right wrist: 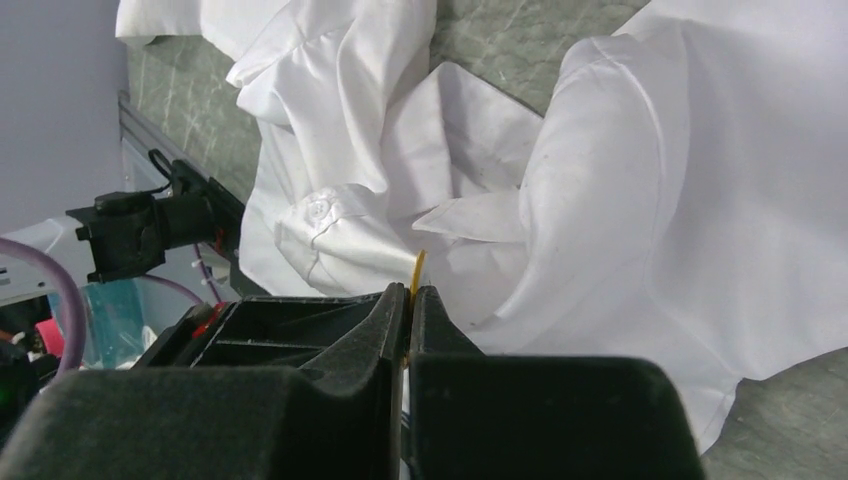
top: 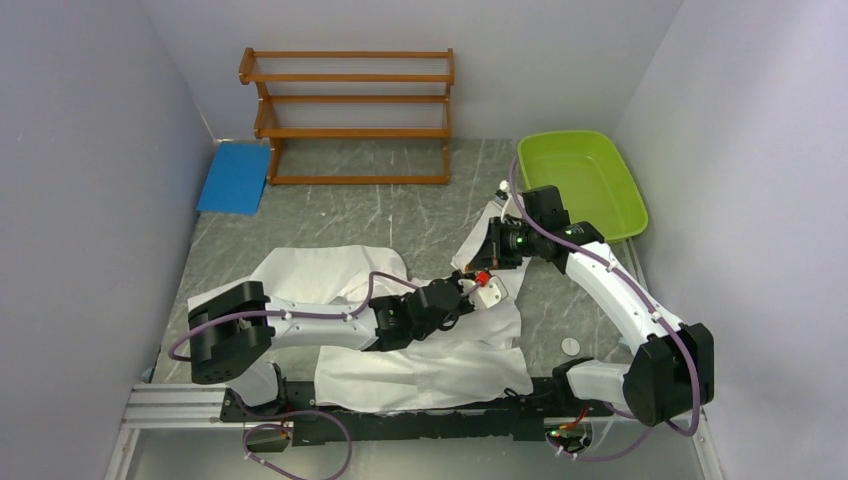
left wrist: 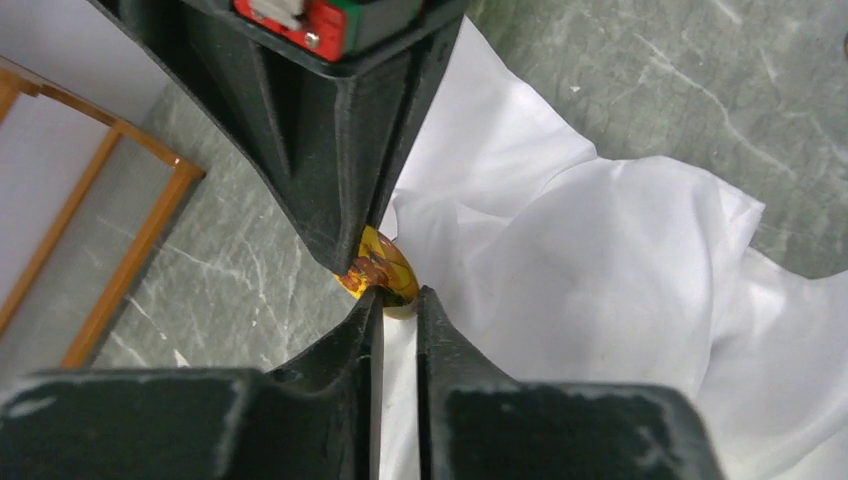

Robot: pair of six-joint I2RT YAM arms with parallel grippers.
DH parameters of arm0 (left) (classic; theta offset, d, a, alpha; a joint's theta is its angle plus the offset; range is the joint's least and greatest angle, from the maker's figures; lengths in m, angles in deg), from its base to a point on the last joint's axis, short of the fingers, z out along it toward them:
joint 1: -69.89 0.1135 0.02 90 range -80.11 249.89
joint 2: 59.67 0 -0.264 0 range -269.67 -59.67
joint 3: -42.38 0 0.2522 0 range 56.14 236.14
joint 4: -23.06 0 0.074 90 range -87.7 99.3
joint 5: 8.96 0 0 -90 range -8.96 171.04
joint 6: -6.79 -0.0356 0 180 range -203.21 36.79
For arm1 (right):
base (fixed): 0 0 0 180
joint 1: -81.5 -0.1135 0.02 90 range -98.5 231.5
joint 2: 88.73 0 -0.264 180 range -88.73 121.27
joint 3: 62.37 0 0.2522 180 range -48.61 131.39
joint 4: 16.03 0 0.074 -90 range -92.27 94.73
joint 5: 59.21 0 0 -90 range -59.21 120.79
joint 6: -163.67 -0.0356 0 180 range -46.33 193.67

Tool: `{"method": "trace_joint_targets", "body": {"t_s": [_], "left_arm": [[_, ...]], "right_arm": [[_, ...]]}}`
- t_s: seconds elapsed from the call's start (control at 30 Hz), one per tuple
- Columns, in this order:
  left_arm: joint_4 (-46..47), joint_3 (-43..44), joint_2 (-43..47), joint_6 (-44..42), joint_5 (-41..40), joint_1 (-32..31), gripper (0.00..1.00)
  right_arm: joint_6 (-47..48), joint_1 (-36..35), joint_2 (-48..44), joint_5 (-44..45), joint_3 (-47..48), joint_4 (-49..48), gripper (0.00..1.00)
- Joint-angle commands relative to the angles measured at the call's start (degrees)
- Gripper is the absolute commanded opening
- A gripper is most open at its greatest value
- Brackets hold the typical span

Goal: Pin the brooch onto the clothing
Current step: Pin the brooch to the clothes.

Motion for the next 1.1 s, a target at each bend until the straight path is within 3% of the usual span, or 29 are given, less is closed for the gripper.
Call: {"method": "trace_joint_targets", "body": {"t_s": [0.0,0.1,0.2,0.33,0.53,0.7,0.87,1.07], "left_arm": [[3.3,1.7,1.0,-0.7,-2.9,-0.4,0.05],[3.0,1.2,2.2,0.3,-2.6,-0.5,0.03],[3.4,0.6,3.3,2.0,-1.8,-0.5,0.03],[3.7,-0.3,4.4,5.0,-1.9,-0.5,0.03],[3.5,-1.4,6.5,8.3,-0.2,-0.4,0.03],[1.6,-1.4,8.5,11.4,0.8,-0.5,0.03],[-3.0,0.0,9.3,20.0,-1.5,-0.5,0.03],[-5.5,0.5,10.6,23.9,2.1,-0.4,0.03]], "right_arm": [[-0.5,-0.4,-1.7,-2.2,1.7,-0.9,0.04],[-0.7,-0.4,-1.8,-2.3,2.0,-1.6,0.09],[-0.7,-0.4,-2.0,-2.5,2.3,-2.4,0.31],[-1.1,-0.4,-3.2,-1.8,2.3,-3.9,0.5],[-2.1,0.0,-7.0,1.1,1.9,-6.8,0.69],[-1.6,0.8,-11.6,4.8,0.6,-8.2,0.78],[-1.8,2.1,-16.9,5.2,-3.2,-11.3,0.8],[-2.8,3.0,-23.4,2.8,-8.7,-17.0,0.8]]}}
